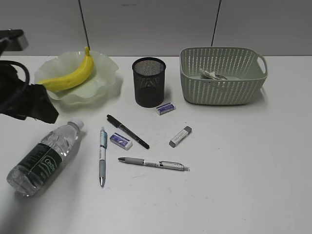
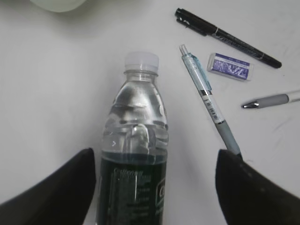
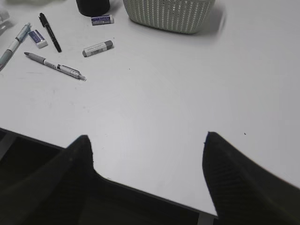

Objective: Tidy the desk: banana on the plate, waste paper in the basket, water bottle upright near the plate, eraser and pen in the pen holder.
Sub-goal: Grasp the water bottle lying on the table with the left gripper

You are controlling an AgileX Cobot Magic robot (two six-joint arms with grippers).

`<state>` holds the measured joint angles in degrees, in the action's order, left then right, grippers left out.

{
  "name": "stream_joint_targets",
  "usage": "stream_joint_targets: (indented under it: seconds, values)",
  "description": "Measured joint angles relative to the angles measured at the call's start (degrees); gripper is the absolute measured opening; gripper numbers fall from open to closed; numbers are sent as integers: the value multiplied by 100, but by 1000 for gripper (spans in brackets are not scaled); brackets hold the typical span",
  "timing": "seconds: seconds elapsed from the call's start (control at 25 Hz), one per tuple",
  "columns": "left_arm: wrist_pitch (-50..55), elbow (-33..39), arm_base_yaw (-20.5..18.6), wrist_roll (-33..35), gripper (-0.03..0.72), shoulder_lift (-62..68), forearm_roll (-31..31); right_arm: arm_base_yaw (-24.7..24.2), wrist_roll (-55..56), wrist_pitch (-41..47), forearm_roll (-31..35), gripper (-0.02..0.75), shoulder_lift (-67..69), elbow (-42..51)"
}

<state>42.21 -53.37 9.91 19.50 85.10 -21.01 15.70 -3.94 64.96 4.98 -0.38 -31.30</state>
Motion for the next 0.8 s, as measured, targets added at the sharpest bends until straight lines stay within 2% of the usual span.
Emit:
stream_joint_targets:
  seconds: [0.24, 0.36, 0.48, 0.8]
  values:
    - [374, -843, 385, -67, 599, 1353, 406, 0, 0, -42, -130, 573, 0, 4]
    - [428, -1032, 611, -670, 599, 1714, 1051, 0, 0, -55, -228, 573, 0, 30]
    - [440, -1097, 674, -1112, 599, 1920, 1601, 0, 0, -68, -274, 573, 0, 30]
    - [353, -1116, 701, -1230, 594, 2450, 1608, 0, 0, -75, -300, 573, 0, 30]
